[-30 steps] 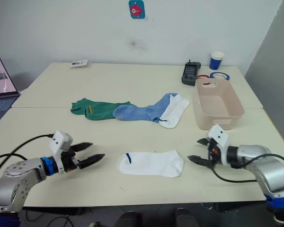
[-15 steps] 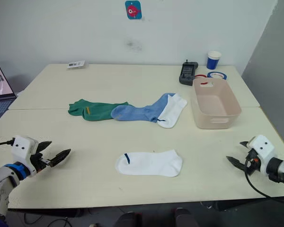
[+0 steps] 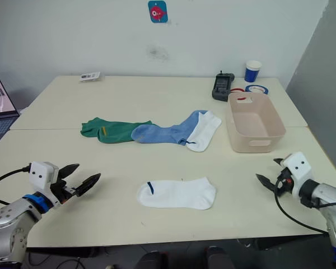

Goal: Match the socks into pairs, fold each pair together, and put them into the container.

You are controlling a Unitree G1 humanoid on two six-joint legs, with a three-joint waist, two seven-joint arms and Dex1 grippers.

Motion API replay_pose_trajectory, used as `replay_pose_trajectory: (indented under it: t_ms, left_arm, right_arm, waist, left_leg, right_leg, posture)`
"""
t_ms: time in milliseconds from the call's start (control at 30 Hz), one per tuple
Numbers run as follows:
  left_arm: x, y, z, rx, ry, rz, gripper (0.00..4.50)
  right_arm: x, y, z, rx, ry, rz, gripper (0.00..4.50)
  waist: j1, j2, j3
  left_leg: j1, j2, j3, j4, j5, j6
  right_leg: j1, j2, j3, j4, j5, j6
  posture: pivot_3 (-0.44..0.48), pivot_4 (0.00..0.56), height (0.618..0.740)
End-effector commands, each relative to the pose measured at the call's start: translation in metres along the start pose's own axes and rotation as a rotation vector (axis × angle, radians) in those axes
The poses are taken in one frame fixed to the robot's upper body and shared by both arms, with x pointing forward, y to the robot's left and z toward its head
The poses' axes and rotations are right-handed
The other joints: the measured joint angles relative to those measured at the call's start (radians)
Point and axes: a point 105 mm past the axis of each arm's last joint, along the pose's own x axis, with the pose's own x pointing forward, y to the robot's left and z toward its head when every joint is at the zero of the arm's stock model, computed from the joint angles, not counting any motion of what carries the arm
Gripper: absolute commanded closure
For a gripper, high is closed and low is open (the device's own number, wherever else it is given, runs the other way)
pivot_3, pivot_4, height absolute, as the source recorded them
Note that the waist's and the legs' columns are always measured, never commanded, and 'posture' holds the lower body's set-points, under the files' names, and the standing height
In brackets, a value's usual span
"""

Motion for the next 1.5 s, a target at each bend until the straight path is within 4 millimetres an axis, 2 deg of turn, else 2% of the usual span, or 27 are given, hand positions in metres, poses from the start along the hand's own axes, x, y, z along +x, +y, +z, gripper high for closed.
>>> replay_pose_trajectory:
  t_ms: [33, 200, 300, 400, 567, 733, 1133, 1433, 1500]
  left_arm:
    - [0.011, -0.016, 0.024, -0.008, -0.069, -0.042, 0.02]
    - [0.024, -0.032, 0.047, -0.001, -0.11, -0.106, 0.02]
    - [0.044, -0.059, 0.065, 0.021, -0.12, -0.24, 0.02]
    - [0.065, -0.082, 0.072, 0.043, -0.092, -0.346, 0.02]
    - [0.084, -0.104, 0.08, 0.062, -0.098, -0.42, 0.02]
    - [0.101, -0.128, 0.072, 0.031, -0.061, -0.465, 0.02]
    - [0.16, -0.172, 0.06, -0.133, 0.047, -0.486, 0.02]
    - [0.197, -0.18, 0.048, -0.186, 0.132, -0.393, 0.02]
    - [0.201, -0.181, 0.045, -0.195, 0.148, -0.382, 0.42]
  right_arm:
    - [0.012, 0.014, 0.03, -0.034, -0.096, 0.003, 0.0]
    - [0.025, 0.037, 0.054, -0.018, -0.17, 0.024, 0.0]
    - [0.035, 0.053, 0.072, -0.023, -0.213, 0.051, 0.0]
    - [0.044, 0.069, 0.083, -0.079, -0.226, 0.084, 0.0]
    - [0.053, 0.072, 0.098, -0.111, -0.252, 0.045, 0.0]
    - [0.053, 0.067, 0.102, -0.111, -0.263, -0.003, 0.0]
    - [0.046, 0.07, 0.09, -0.105, -0.23, -0.013, 0.0]
    - [0.044, 0.069, 0.087, -0.092, -0.223, -0.036, 0.0]
    - [0.044, 0.069, 0.087, -0.09, -0.222, -0.04, 0.0]
  waist:
    - [0.0, 0.0, 0.0]
    - [0.0, 0.0, 0.0]
    - [0.001, 0.0, 0.0]
    - [0.002, 0.0, 0.0]
    - [0.0, 0.0, 0.0]
    - [0.0, 0.0, 0.0]
    - [0.001, 0.0, 0.0]
    - [0.001, 0.0, 0.0]
    - [0.001, -0.001, 0.0]
  left_leg:
    - [0.0, 0.0, 0.0, 0.0, 0.0, 0.0]
    - [0.0, 0.0, -0.001, 0.0, 0.0, 0.0]
    - [-0.001, -0.001, -0.001, 0.0, 0.0, 0.0]
    - [-0.001, -0.002, -0.001, 0.001, 0.0, 0.0]
    - [-0.001, -0.002, -0.001, 0.001, 0.0, 0.0]
    - [-0.001, -0.002, -0.001, 0.002, 0.0, 0.0]
    - [-0.002, -0.004, -0.001, 0.004, 0.0, 0.0]
    - [-0.002, -0.005, -0.001, 0.004, 0.0, 0.0]
    - [-0.002, -0.005, -0.001, 0.004, 0.0, 0.0]
  right_leg:
    - [0.0, 0.0, 0.0, 0.0, 0.0, 0.0]
    - [0.0, 0.001, -0.001, 0.0, 0.0, 0.0]
    - [0.0, 0.001, 0.0, 0.0, 0.0, 0.0]
    - [0.0, 0.003, -0.001, 0.0, 0.0, 0.001]
    - [0.0, 0.005, 0.0, 0.0, 0.0, 0.001]
    - [0.0, 0.005, 0.0, 0.001, 0.0, 0.001]
    - [0.0, 0.006, 0.0, 0.001, 0.001, 0.001]
    - [0.0, 0.01, 0.0, 0.001, 0.001, 0.001]
    - [0.0, 0.01, 0.0, 0.001, 0.001, 0.001]
  posture:
    - [0.0, 0.15, 0.74]
    - [0.0, 0.15, 0.74]
    - [0.0, 0.15, 0.74]
    - [0.0, 0.15, 0.74]
    - [0.0, 0.15, 0.74]
    - [0.0, 0.15, 0.74]
    - [0.0, 0.15, 0.74]
    - [0.0, 0.15, 0.74]
    - [0.0, 0.15, 0.74]
